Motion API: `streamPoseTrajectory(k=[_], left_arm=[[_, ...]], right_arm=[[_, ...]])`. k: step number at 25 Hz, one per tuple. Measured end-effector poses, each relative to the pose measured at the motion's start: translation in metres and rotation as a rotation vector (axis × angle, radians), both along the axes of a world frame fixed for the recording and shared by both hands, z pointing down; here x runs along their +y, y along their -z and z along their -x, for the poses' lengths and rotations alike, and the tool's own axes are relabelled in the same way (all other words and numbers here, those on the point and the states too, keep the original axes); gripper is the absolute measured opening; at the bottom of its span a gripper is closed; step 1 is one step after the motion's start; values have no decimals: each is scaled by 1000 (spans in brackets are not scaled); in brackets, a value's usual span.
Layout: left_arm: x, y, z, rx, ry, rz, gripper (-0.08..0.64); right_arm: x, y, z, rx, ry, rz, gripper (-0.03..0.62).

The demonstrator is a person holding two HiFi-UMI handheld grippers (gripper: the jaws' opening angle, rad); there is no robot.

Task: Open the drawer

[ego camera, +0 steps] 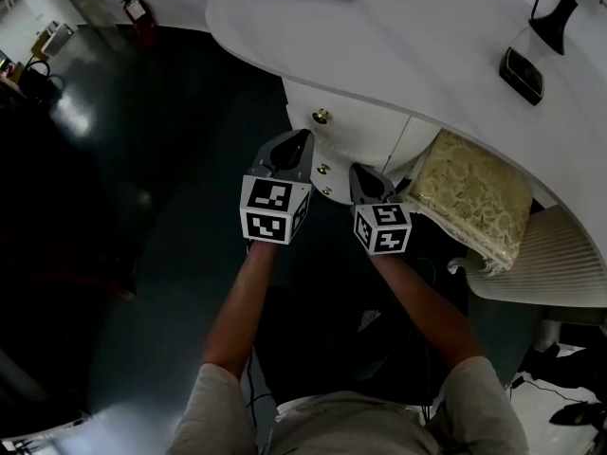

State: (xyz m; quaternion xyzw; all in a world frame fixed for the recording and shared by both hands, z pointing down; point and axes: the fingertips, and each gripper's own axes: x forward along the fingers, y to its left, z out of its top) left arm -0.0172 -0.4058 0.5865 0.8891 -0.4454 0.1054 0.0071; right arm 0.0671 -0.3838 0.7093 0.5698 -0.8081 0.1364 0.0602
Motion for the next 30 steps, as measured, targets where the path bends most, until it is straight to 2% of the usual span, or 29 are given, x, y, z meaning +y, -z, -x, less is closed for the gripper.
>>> streamPoseTrajectory(k=[2,5,6,8,9,20,22,26,30], left_arm=[[-1,8,-2,-14,-14,-7,12],[-2,18,-4,7,-36,-6,16],[-1,19,-6,13,-50,-1,48],[3,21,-11,16,-77,7,155],[3,23,-13,15,-80,3,163],[-6,46,-32,58,-66,-56,160],[-7,46,-29,71,-70,-57,114],[-6,44,-28,70,-80,-44,110],[-4,45,-26,109,-65,-37,109]], right_arm=[[-2,0,-2,-19,-13,8,14],[-5,3,-3,-14,-8,-15,14],[-5,2,-3,-12,-7,-24,14],[-6,1,-5,-18,-15,-28,14],[-7,2,-6,-24,-21,-28,14],[-8,3,-5,-55,-21,-26,14],[-8,3,-5,-44,-14,-35,14],[-7,2,-5,-26,-4,-42,14],[-6,2,-6,-86,-27,-21,14]])
